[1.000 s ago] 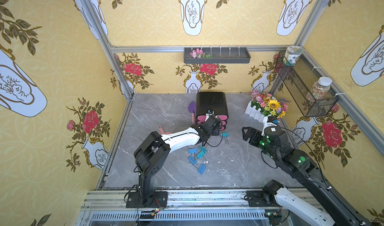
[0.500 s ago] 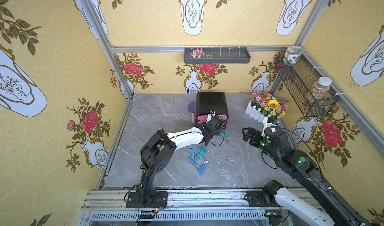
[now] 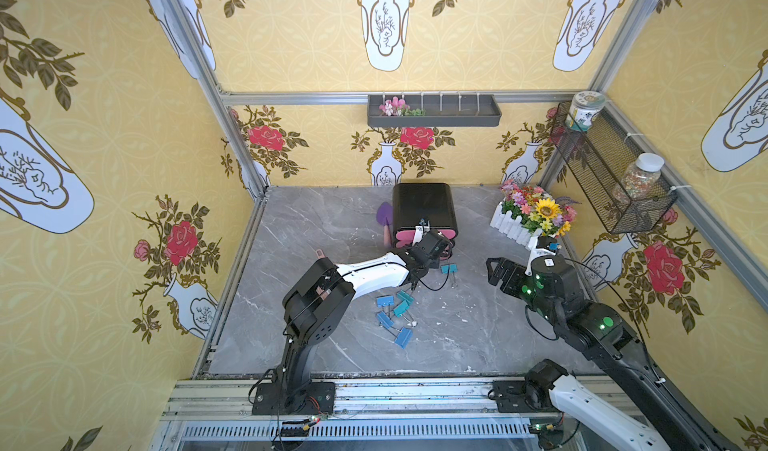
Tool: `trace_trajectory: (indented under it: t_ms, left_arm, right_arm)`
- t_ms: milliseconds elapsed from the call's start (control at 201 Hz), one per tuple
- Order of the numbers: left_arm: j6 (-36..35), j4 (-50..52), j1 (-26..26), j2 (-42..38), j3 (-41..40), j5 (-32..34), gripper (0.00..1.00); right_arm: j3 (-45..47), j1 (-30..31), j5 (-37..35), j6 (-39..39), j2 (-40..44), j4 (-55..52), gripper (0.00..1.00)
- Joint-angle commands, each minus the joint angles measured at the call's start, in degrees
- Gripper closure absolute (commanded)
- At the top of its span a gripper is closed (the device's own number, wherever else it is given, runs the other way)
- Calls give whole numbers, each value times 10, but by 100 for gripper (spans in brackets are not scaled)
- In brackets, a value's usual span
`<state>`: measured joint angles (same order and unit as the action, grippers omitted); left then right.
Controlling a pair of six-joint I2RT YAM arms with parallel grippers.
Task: Put the binder clips in the drawer according to color
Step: Open the drawer in the storage box.
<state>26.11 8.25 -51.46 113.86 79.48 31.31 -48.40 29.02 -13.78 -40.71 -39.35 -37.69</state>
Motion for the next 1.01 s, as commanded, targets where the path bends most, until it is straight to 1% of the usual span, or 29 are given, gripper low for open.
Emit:
trace_trajectory:
  t_ms: [0, 189, 358, 513, 747, 916, 1001]
  left_arm:
    - [10, 9, -6, -1, -11, -25, 72]
    - [25, 5, -16, -19, -36, -20, 75]
    - [43, 5, -27, -35, -57, -15, 75]
    - [58, 5, -42, -49, -76, -6, 75]
    - [83, 5, -50, -77, -113, 1, 75]
    - [92, 5, -63, -79, -123, 3, 75]
    - [101, 5, -65, -77, -127, 2, 73]
  right_arm:
    - [4, 0, -6, -2, 0, 10, 4]
    - [14, -1, -3, -5, -3, 18, 3]
    - [22, -1, 2, -9, -7, 26, 4]
    - [29, -1, 3, -11, -9, 31, 4]
    - [43, -2, 8, -15, -15, 42, 4]
    - [52, -2, 11, -19, -19, 52, 4]
    - [58, -2, 12, -21, -21, 55, 5]
